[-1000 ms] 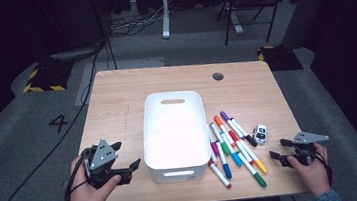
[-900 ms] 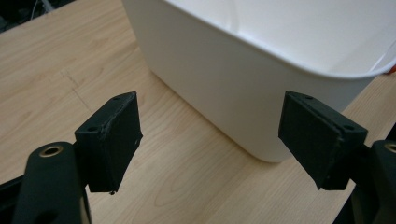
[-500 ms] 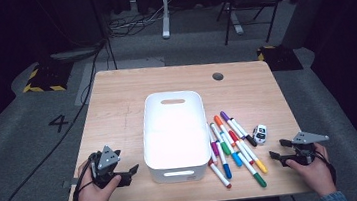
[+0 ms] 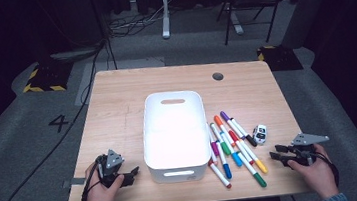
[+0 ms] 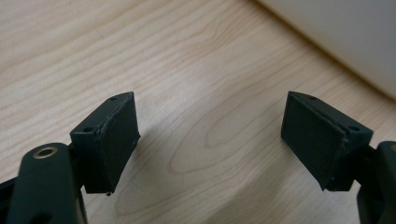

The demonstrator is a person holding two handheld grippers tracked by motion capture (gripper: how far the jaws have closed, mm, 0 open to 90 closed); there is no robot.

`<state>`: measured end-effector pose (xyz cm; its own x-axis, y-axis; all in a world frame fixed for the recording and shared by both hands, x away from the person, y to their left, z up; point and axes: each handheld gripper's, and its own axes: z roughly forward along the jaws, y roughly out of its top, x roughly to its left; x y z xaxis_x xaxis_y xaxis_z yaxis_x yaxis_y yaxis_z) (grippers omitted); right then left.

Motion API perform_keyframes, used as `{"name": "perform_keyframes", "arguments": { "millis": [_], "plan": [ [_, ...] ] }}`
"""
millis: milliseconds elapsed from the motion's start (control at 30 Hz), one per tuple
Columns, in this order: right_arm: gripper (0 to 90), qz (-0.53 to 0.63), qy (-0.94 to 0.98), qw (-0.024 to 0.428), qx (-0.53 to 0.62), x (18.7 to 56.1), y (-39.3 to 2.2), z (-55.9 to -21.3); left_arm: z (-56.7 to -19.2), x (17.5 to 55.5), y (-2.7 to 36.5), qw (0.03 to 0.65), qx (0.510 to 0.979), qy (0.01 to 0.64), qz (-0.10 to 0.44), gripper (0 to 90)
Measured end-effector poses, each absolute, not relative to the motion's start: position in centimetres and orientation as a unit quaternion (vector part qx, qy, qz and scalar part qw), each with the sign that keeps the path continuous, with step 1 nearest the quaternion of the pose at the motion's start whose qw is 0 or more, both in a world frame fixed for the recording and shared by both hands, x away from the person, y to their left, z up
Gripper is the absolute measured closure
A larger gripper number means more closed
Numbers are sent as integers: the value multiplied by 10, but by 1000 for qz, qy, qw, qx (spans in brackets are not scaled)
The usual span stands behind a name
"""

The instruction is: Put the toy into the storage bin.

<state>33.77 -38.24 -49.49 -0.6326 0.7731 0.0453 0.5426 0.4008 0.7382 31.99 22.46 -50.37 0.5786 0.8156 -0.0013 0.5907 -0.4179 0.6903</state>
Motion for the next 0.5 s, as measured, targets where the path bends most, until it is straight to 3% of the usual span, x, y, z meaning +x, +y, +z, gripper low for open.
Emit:
{"name": "perform_keyframes", "arguments": {
  "millis": [500],
  "plan": [
    [628,373,830,139,390,338,-349,-467,-504,320,224,333,820,436,161,178]
  ]
}}
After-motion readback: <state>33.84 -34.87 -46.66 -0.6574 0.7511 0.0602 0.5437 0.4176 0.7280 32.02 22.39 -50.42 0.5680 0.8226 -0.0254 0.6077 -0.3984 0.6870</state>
